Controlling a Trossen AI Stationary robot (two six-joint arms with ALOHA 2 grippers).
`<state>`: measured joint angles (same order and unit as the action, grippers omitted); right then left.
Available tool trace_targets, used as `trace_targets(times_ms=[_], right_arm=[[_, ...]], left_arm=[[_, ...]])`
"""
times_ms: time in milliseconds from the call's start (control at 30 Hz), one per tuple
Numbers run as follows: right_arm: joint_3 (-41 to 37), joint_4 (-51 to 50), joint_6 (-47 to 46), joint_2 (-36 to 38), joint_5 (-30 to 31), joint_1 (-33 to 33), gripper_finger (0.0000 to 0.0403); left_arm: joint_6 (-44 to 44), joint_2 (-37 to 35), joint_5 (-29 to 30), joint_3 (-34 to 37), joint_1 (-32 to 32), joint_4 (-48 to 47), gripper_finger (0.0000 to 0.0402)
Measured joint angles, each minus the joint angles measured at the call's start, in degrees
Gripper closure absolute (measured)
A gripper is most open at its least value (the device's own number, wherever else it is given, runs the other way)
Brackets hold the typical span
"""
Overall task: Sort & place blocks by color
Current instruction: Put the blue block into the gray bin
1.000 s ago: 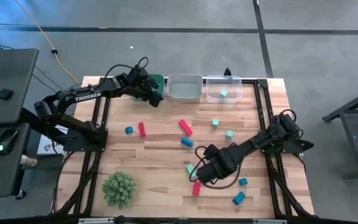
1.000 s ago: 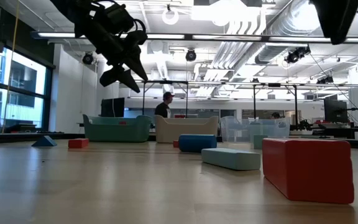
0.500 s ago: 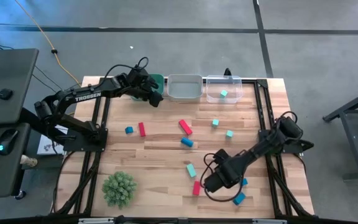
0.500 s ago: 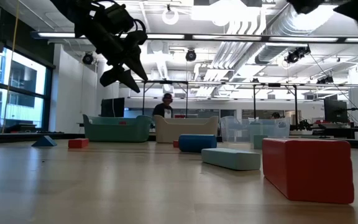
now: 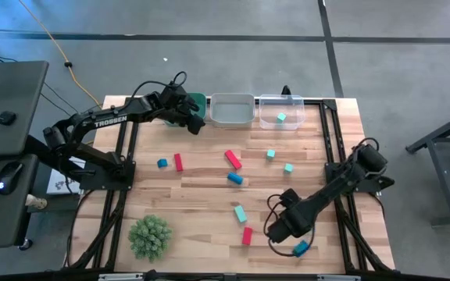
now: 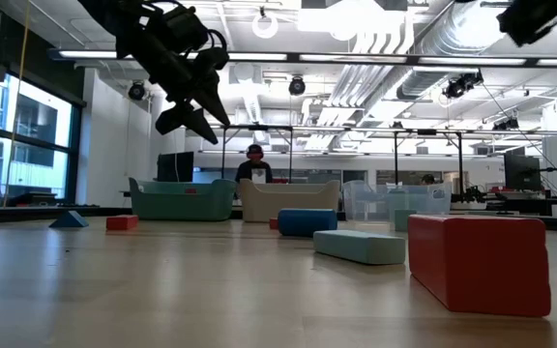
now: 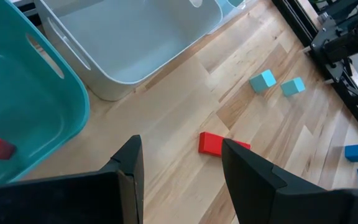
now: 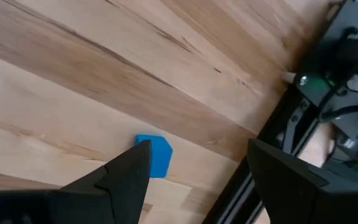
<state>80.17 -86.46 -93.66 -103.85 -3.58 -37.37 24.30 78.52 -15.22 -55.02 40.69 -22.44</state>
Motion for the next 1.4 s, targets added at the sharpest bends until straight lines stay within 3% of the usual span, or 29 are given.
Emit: trace_targets(times_ms=[467,933,1400], right_arm=[[-19.8,25.0,-17.4,14.5,-0.9,-7.3,0.0148],[-25.8,35.5,-26.3,15.0,0.1,-11.2,0.0148],[-29.7,41.6,-27.4,15.0,-1.1,-11.2,0.0148]], left_arm=[[0.2,0.0,0.0,0.0,0.0,0.0,0.0264],[0.6,0.0,0.0,0.0,0.0,0.0,0.0266],[0.6,0.0,0.0,0.0,0.0,0.0,0.0264]])
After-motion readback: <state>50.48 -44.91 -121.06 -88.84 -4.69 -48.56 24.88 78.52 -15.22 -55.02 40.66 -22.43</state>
